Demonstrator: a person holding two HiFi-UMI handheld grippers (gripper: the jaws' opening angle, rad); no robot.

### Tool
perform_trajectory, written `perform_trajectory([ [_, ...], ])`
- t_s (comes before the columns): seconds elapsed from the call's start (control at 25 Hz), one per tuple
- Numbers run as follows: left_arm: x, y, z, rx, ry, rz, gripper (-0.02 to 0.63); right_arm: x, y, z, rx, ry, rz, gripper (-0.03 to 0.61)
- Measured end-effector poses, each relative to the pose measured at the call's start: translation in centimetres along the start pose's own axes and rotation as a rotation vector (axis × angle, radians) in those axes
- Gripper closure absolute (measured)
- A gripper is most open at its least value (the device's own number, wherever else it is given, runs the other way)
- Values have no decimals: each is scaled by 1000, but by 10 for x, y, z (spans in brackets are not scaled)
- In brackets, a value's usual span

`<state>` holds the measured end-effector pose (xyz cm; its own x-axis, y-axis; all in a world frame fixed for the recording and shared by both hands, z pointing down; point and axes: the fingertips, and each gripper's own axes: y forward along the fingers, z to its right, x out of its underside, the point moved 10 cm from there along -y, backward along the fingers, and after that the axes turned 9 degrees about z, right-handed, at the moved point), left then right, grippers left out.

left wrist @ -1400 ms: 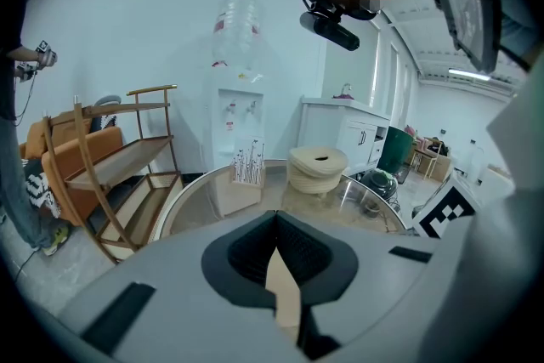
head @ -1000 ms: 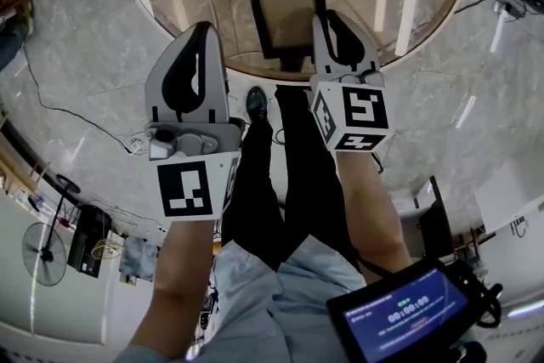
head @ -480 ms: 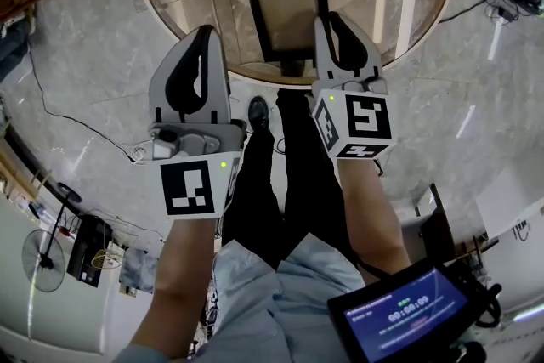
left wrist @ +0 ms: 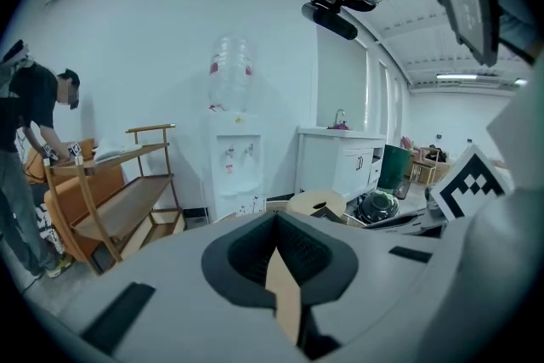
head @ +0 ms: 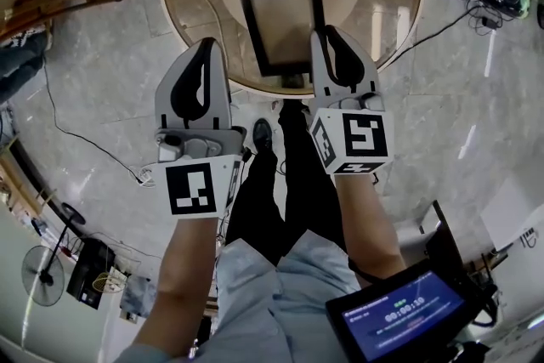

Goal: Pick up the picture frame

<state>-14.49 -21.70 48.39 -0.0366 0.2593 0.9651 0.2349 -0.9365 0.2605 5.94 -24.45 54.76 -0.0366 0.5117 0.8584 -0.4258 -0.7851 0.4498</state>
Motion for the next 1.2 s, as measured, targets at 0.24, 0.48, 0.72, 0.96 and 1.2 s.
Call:
perform_trajectory([
  [0.24,-37,-12,-1,4,4,75,603,-36,-22,-13,-2,-8,58,497],
  [0.48,-63,-31,4,-7,29,71,603,-64,-52,-25,-5,-19,99,497],
  [0.72,-91,-50,9,-7,28,115,603,-93,-81,-35,11,-45,150,497],
  [0.96,-126,-75,12,-3,51,166,603,-124,-114,-53,22,-69,217,497],
  [1.2,-162,-102,9,-5,79,226,603,-151,-144,-76,25,-84,278,497],
])
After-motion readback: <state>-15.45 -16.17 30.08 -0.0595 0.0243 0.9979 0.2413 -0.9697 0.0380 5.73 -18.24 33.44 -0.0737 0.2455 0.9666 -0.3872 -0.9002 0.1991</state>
